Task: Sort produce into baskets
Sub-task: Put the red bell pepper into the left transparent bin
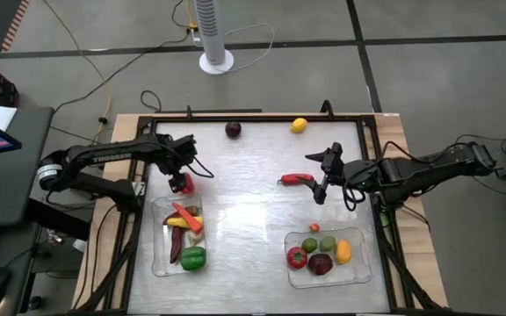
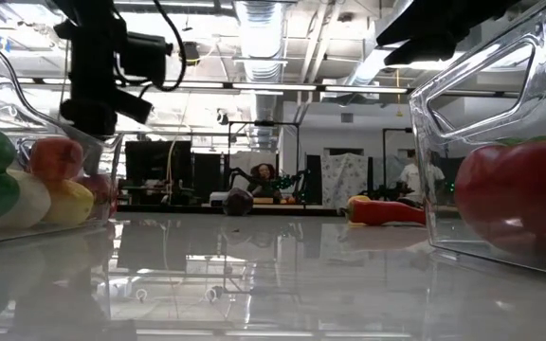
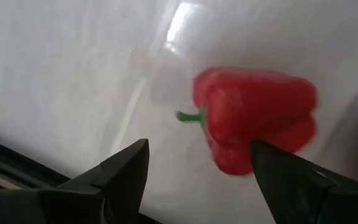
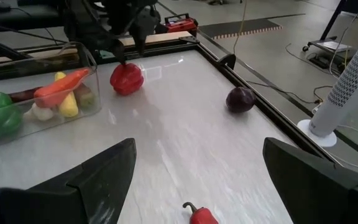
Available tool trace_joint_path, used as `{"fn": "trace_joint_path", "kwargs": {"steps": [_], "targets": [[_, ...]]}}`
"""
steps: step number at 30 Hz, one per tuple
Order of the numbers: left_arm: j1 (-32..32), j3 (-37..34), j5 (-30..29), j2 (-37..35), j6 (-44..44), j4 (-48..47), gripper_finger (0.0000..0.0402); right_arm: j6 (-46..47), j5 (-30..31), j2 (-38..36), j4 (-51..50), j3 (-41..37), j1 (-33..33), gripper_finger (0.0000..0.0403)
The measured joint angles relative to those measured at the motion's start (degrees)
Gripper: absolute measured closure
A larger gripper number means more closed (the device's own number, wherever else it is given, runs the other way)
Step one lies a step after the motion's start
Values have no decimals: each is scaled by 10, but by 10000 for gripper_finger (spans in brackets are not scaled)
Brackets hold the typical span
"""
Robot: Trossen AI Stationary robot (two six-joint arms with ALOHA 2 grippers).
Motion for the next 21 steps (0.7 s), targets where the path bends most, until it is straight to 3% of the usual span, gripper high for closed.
{"fn": "trace_joint_path", "kwargs": {"steps": [5,9,13,17,21], "targets": [[0,2,-12,46,36,82,136,0,0,0,0,0,0,24],[-6,6,-45,89,55,222,137,-1,0,0,1,0,0,24],[-17,28,-34,108,59,339,137,-2,0,0,0,0,0,24],[-30,87,-20,91,71,359,137,-3,0,0,-3,0,1,24],[-31,127,-8,92,1,332,137,-5,0,0,-12,0,-1,24]]}}
